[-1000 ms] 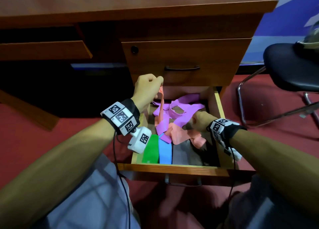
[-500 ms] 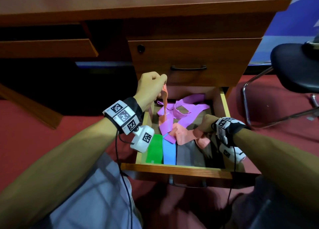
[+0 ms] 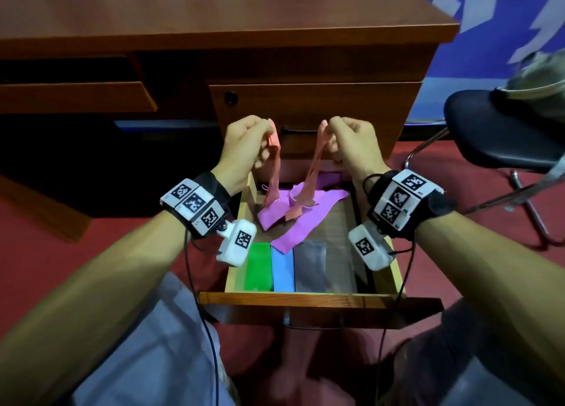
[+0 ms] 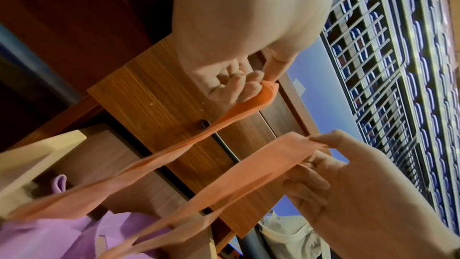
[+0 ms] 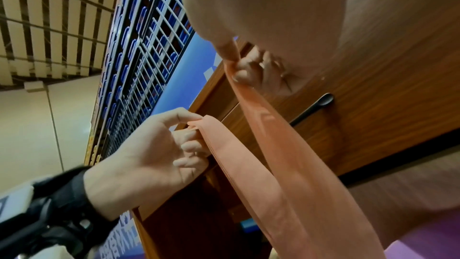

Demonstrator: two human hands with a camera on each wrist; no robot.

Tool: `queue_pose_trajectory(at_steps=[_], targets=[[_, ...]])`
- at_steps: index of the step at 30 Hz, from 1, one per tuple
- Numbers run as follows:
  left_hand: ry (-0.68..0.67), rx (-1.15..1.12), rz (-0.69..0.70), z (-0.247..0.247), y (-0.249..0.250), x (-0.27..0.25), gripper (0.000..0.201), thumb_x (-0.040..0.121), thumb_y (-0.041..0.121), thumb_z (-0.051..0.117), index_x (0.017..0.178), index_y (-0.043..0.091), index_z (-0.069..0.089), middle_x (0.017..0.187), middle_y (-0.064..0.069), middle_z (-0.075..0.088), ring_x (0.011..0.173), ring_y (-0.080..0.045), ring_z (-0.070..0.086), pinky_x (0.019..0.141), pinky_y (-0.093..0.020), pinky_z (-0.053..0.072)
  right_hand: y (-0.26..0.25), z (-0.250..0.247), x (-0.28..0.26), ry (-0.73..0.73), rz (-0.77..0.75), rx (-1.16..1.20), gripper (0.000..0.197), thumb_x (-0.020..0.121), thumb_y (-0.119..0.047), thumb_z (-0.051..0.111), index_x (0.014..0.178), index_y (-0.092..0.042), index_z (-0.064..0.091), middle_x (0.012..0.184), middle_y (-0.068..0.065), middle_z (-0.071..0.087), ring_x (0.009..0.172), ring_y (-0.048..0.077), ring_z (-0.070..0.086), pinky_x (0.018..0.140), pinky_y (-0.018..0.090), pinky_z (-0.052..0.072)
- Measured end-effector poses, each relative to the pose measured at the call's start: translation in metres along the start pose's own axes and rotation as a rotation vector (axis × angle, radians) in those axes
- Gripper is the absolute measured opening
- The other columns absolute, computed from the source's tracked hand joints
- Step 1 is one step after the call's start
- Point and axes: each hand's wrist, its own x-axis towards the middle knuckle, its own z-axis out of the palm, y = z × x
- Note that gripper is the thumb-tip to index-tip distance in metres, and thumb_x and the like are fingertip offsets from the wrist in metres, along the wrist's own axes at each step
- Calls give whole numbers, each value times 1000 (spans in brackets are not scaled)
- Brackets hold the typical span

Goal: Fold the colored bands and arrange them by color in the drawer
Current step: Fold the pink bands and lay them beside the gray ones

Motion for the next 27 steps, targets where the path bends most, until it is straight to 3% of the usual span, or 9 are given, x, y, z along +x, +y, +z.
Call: queue_pose_trajectory(at_steps=[3,6,9,12,15,19,23,27], targets=[[-47,-129,-46,0,7,-2,24,89,9,58,66,17,54,56,3,42,45,-13,41,43,-22,21,-12,-7,-5,34,-88,186,31,89,-7,50,59,-13,51,58,7,37,44,12,28,43,19,22],[-108,-209,-65,2,12,-4,26,90,8,58,66,17,53,58,2,45,47,-15,42,44,-19,23,-13,-12,-7,21,-30,264,34,89,-6,51,57,-19,57,56,4,36,43,10,27,43,18,19],[-200,-184,-93,6,12,-9,22,92,9,58,71,15,56,60,2,52,48,-14,47,46,-19,26,-9,-15,-15,-94,25,159,20,89,-7,53,70,-10,55,55,2,40,38,7,31,41,15,21],[-322,-84,-123,11,8,-16,16,93,7,60,78,9,61,63,-2,58,49,-14,52,38,-19,28,4,-18,-18,-176,62,-16,13,93,-7,52,82,-3,58,51,1,40,34,4,32,37,14,22],[-416,2,-196,14,1,-21,14,92,5,63,79,6,65,66,-6,62,52,-14,55,37,-17,33,17,-25,-17,-259,87,-144,13,89,-7,54,78,-2,58,47,-5,43,37,7,32,42,18,22],[-474,30,-268,19,-4,-25,11,90,5,67,80,2,68,72,-10,65,55,-14,55,38,-16,38,22,-33,-19,-379,80,-217,16,89,-5,52,82,9,56,55,0,42,44,11,32,48,22,19],[-532,50,-318,23,-3,-28,10,92,8,68,86,0,70,74,-8,68,55,-10,57,42,-14,41,19,-35,-20,-447,71,-206,11,90,-5,54,85,0,62,58,3,44,49,14,34,49,24,20],[-538,37,-351,22,-4,-28,9,93,9,69,89,1,71,77,-7,70,58,-8,58,45,-13,43,22,-35,-18,-498,62,-212,12,90,-5,57,85,5,61,64,11,43,52,18,37,51,27,23]])
